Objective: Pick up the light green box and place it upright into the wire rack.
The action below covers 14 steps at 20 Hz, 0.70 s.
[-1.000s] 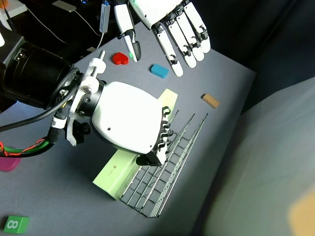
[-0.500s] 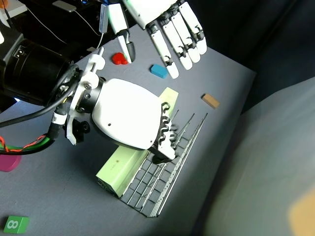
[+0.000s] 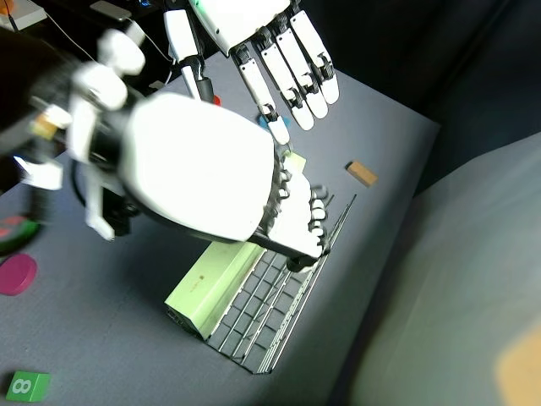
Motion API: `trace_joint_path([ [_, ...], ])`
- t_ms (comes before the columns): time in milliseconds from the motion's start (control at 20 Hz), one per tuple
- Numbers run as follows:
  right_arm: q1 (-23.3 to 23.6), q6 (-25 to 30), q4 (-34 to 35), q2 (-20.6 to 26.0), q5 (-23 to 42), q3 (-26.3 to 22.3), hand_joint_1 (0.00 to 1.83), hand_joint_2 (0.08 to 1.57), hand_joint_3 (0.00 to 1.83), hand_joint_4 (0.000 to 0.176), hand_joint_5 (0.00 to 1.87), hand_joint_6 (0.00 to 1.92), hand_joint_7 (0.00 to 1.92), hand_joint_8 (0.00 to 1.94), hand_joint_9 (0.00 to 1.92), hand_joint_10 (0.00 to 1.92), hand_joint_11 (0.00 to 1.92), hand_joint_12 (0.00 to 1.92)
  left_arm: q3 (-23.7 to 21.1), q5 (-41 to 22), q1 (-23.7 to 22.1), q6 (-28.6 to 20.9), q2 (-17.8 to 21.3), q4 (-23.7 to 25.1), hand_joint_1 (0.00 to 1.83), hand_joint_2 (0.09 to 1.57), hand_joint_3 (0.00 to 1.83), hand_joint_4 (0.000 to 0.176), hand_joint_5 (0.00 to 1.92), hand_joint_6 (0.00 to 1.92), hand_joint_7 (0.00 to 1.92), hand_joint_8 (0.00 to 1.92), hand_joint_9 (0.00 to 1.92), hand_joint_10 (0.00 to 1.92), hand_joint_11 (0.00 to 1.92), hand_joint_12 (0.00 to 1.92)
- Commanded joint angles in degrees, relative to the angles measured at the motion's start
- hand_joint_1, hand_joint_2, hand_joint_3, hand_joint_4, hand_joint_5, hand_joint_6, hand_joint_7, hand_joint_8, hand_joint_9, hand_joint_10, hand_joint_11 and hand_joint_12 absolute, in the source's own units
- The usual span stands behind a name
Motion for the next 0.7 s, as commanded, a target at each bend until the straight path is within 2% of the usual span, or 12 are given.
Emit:
trace_joint_path([
  [0, 1.22, -0.17, -3.68, 1.42, 3.57, -0.84, 0.79, 1.03, 0.00, 0.000, 0.46, 0.00, 0.49, 0.00, 0.47, 0.00, 0.17, 1.13, -0.30, -0.82, -0.44, 0.18, -0.20, 4.61, 0.04, 1.27, 0.00, 0.076, 0.32, 0.00, 0.29, 0.00, 0.25, 0.01, 0.00, 0.65],
  [100, 2.28, -1.37, -3.63, 6.53, 7.66, -4.33, 0.79, 1.02, 0.00, 0.000, 0.47, 0.00, 0.49, 0.00, 0.48, 0.01, 0.16, 1.14, -0.66, -0.59, -0.08, -0.22, -0.31, 4.61, 0.04, 1.27, 0.00, 0.077, 0.31, 0.00, 0.29, 0.00, 0.25, 0.00, 0.00, 0.67],
  [300, 3.56, -6.19, -3.53, 14.41, 8.33, -11.28, 0.78, 1.04, 0.01, 0.000, 0.48, 0.01, 0.52, 0.01, 0.52, 0.02, 0.19, 1.15, -0.84, 0.64, -0.37, -1.22, -1.54, 4.98, 0.04, 1.27, 0.00, 0.076, 0.31, 0.00, 0.29, 0.00, 0.25, 0.00, 0.00, 0.67],
  [400, 3.44, -7.02, -3.51, 18.00, 9.07, -14.48, 0.76, 1.08, 0.01, 0.000, 0.55, 0.02, 0.60, 0.02, 0.57, 0.03, 0.23, 1.16, -0.92, 1.26, -0.37, -3.00, -2.30, 6.01, 0.07, 1.26, 0.00, 0.074, 0.32, 0.00, 0.31, 0.01, 0.26, 0.00, 0.00, 0.67],
  [450, 3.07, -7.76, -3.51, 19.75, 8.39, -16.30, 0.73, 1.10, 0.01, 0.000, 0.59, 0.03, 0.67, 0.04, 0.63, 0.05, 0.30, 1.19, -0.98, 1.65, -0.38, -3.19, -2.78, 6.04, 0.09, 1.26, 0.00, 0.067, 0.34, 0.01, 0.38, 0.02, 0.30, 0.02, 0.00, 0.73],
  [500, 2.55, -8.18, -3.51, 20.77, 7.57, -17.42, 0.72, 1.11, 0.00, 0.000, 0.68, 0.03, 0.78, 0.05, 0.73, 0.09, 0.40, 1.26, -1.02, 1.78, -0.43, -3.24, -3.07, 6.04, 0.10, 1.26, 0.00, 0.050, 0.40, 0.02, 0.50, 0.03, 0.43, 0.05, 0.00, 0.94],
  [550, 1.26, -8.56, -3.51, 22.25, 7.42, -18.93, 0.73, 1.12, 0.00, 0.000, 0.91, 0.11, 0.94, 0.22, 0.77, 0.73, 0.63, 1.44, -1.09, 2.01, -0.52, -3.30, -3.46, 6.04, 0.10, 1.27, 0.00, 0.018, 0.61, 0.01, 0.72, 0.08, 0.58, 0.46, 0.16, 1.22],
  [600, 0.71, -8.55, -3.51, 22.76, 8.17, -19.37, 0.90, 1.17, 0.00, 0.127, 0.86, 1.01, 0.92, 0.92, 0.87, 1.44, 0.92, 1.70, -1.14, 2.09, -0.52, -3.54, -3.53, 6.04, 0.16, 1.27, 0.00, 0.000, 0.82, 0.18, 0.79, 0.54, 0.63, 1.21, 0.45, 1.54],
  [650, 0.23, -8.54, -3.51, 22.92, 8.83, -19.50, 0.70, 1.26, 0.01, 0.087, 0.86, 1.64, 0.95, 1.59, 1.06, 1.83, 1.23, 1.88, -1.21, 2.28, -0.58, -3.75, -3.58, 6.04, 0.19, 1.27, 0.00, 0.000, 0.69, 0.98, 0.70, 1.26, 0.68, 1.78, 0.72, 1.85],
])
